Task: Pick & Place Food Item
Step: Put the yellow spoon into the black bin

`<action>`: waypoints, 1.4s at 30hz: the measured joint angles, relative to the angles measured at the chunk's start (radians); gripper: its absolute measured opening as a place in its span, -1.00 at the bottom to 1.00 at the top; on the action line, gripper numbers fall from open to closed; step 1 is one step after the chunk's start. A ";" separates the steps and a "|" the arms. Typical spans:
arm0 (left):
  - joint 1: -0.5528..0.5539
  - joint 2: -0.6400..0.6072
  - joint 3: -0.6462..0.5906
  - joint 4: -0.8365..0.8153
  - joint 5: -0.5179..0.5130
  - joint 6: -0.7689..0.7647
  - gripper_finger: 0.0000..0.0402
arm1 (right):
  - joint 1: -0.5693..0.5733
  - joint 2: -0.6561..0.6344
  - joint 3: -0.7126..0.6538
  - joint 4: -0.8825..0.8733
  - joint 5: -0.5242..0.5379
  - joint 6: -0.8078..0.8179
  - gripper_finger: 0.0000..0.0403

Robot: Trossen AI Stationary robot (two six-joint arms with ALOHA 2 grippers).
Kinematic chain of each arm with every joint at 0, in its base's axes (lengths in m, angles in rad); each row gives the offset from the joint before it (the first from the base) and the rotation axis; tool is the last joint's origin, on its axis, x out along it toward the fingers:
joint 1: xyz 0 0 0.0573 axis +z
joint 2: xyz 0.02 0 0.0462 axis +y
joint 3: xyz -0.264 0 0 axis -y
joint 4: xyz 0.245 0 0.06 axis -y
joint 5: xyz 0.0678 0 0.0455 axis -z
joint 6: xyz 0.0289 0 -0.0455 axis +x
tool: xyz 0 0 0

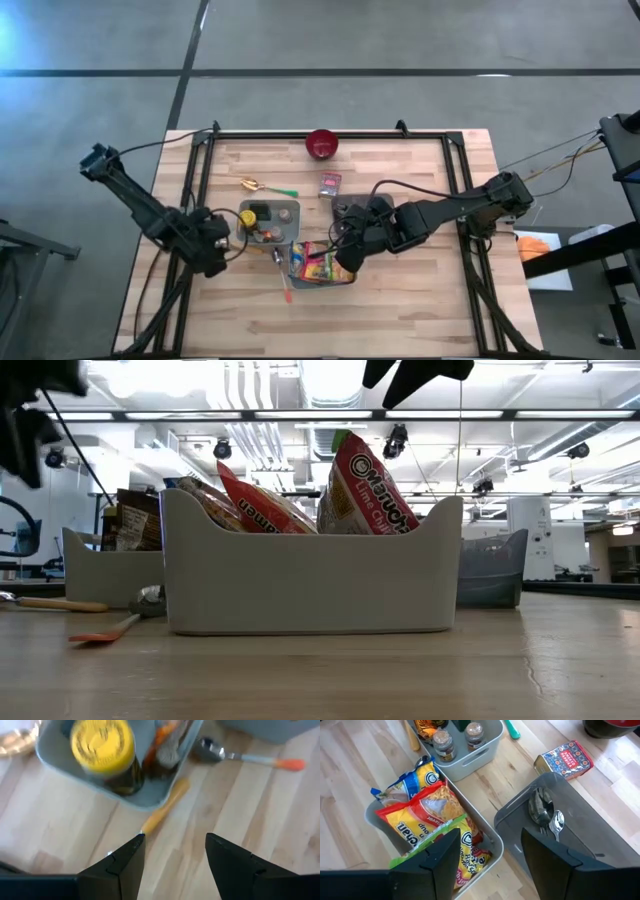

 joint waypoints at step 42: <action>0.276 0.386 -0.243 0.443 0.130 0.496 0.05 | 0.005 0.000 0.000 0.001 -0.005 0.000 0.03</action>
